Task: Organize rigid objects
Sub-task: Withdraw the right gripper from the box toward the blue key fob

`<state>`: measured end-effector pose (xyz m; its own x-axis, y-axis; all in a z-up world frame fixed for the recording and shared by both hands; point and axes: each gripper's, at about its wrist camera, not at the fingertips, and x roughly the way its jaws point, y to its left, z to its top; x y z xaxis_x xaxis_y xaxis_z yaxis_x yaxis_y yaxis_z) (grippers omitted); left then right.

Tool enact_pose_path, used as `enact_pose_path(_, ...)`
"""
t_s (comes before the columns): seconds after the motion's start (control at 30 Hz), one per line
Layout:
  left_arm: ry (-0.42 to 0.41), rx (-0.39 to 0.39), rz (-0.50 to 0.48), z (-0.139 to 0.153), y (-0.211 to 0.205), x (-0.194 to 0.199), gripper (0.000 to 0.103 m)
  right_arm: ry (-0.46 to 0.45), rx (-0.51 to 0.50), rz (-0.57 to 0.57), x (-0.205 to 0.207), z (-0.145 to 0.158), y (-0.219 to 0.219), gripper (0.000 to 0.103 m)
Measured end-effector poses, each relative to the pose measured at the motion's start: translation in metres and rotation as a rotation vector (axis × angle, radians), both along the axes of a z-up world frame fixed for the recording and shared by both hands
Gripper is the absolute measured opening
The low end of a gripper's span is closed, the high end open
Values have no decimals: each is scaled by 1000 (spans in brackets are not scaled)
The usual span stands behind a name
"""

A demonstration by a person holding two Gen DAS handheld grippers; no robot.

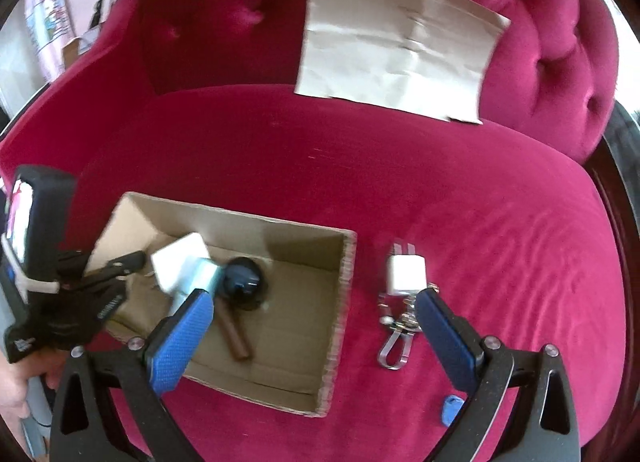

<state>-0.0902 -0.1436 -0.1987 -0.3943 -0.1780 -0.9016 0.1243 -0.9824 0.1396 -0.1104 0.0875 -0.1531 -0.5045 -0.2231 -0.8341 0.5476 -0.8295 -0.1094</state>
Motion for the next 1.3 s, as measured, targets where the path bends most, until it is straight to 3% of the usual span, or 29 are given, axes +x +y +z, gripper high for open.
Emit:
enact_pose_path(0.9,1,-12,0,1,-4,-7,4,-19,53,-147,-23,-1,97,103)
enact_pose_path(1.3,3,-17,2,0,-9,-16,4,-98,92,-183,-29,-33,125,103)
